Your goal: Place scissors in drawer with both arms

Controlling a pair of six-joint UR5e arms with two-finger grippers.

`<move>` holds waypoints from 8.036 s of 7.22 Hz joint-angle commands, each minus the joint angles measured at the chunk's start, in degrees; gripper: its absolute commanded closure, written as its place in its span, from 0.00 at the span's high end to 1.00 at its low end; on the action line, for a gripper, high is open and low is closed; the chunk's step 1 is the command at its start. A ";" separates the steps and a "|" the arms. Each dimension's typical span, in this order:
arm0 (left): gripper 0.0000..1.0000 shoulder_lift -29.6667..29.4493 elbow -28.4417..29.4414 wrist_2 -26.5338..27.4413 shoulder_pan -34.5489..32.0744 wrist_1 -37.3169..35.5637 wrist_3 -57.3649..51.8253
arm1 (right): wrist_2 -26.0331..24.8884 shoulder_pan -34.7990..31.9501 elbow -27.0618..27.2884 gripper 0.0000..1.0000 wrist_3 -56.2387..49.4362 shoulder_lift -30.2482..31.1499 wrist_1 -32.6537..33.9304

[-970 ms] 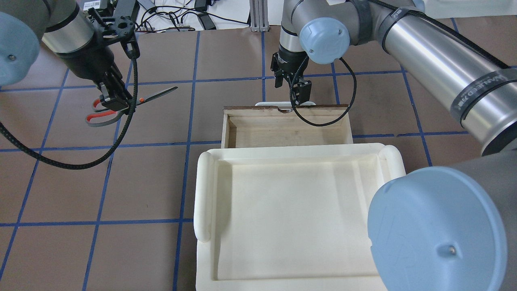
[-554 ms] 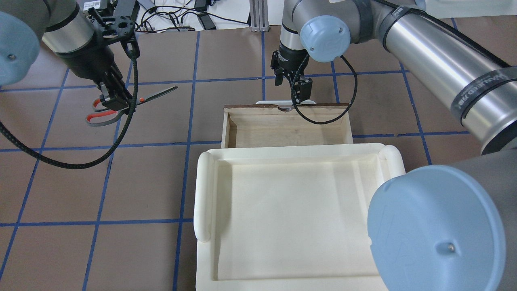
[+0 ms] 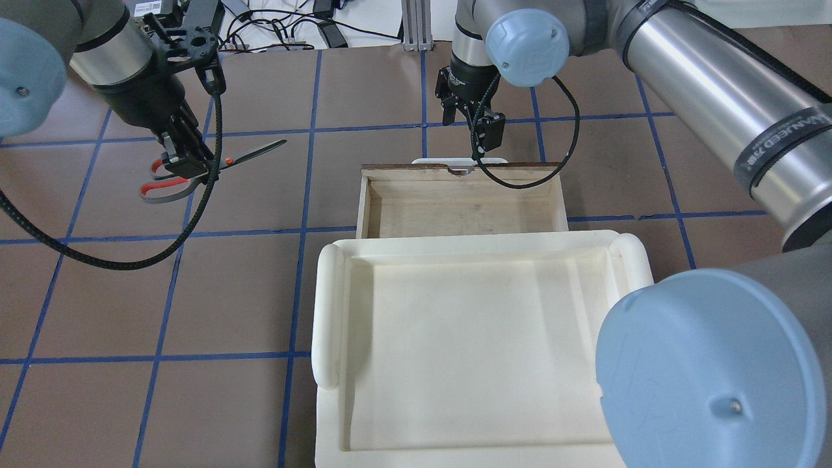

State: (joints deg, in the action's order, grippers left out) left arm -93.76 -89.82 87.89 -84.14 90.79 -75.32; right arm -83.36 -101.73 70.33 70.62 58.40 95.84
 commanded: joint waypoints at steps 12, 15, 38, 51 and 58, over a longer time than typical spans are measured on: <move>0.00 -12.84 6.67 -8.17 -24.65 -3.87 8.50 | -10.60 11.91 11.05 1.00 -75.46 24.83 -5.05; 0.00 -15.74 7.38 -8.35 -28.54 -4.48 11.42 | -10.51 12.00 11.33 1.00 -75.10 25.27 -5.58; 1.00 0.74 9.59 -7.57 -10.67 -4.13 24.74 | -5.24 11.47 13.08 1.00 -68.60 26.94 -6.54; 1.00 9.12 -0.53 4.21 -6.21 -1.58 84.73 | -6.38 11.56 13.17 1.00 -68.42 28.70 -9.07; 1.00 9.12 -1.49 3.60 -6.21 -2.11 84.46 | -6.03 11.47 13.26 1.00 -68.51 28.70 -9.27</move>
State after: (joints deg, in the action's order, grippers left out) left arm -84.64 -90.71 91.53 -90.36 88.91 9.24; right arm -89.41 -90.26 83.58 2.11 87.14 86.60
